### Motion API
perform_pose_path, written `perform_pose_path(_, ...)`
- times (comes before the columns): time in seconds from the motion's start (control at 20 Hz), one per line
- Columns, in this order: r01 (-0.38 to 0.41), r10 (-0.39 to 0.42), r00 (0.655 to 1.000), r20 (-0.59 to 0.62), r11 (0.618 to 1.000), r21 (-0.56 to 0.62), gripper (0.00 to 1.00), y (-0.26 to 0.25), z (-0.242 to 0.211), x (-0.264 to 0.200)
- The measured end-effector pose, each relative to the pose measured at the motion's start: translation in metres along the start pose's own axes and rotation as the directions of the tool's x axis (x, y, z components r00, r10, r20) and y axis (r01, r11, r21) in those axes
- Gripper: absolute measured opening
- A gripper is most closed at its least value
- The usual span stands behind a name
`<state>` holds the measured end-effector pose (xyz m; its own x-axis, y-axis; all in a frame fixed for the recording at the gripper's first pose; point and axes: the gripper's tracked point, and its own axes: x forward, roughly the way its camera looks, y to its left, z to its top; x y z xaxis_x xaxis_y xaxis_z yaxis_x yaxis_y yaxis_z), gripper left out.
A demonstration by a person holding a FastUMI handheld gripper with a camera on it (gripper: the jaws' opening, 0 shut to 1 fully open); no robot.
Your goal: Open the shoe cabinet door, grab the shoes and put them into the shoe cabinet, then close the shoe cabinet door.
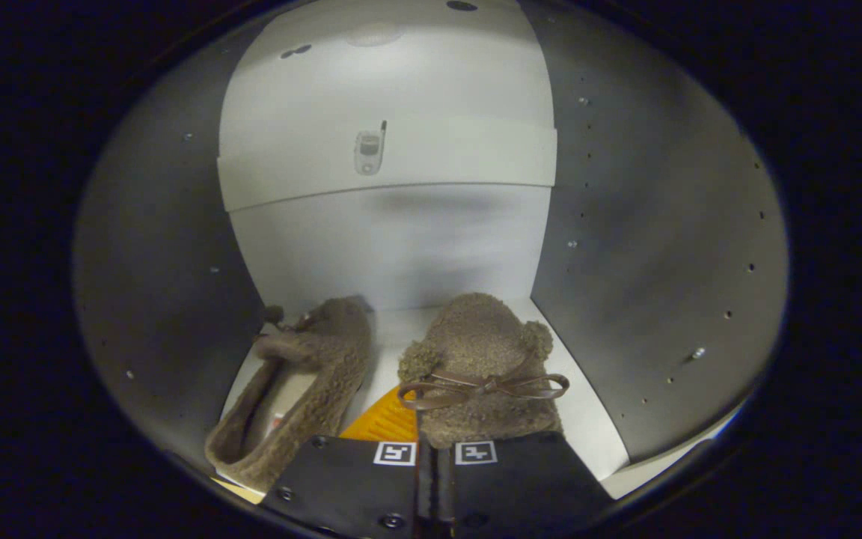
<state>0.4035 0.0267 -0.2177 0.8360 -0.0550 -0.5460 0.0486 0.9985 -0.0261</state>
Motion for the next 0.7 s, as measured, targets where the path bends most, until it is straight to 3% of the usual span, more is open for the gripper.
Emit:
perform_pose_path(0.65,0.022,-0.021,0.997,-0.074,1.0,0.012,0.06,-0.001,0.002,0.043)
perform_pose_path(0.7,0.029,-0.029,0.997,-0.066,1.0,0.003,0.12,-0.001,0.001,0.039)
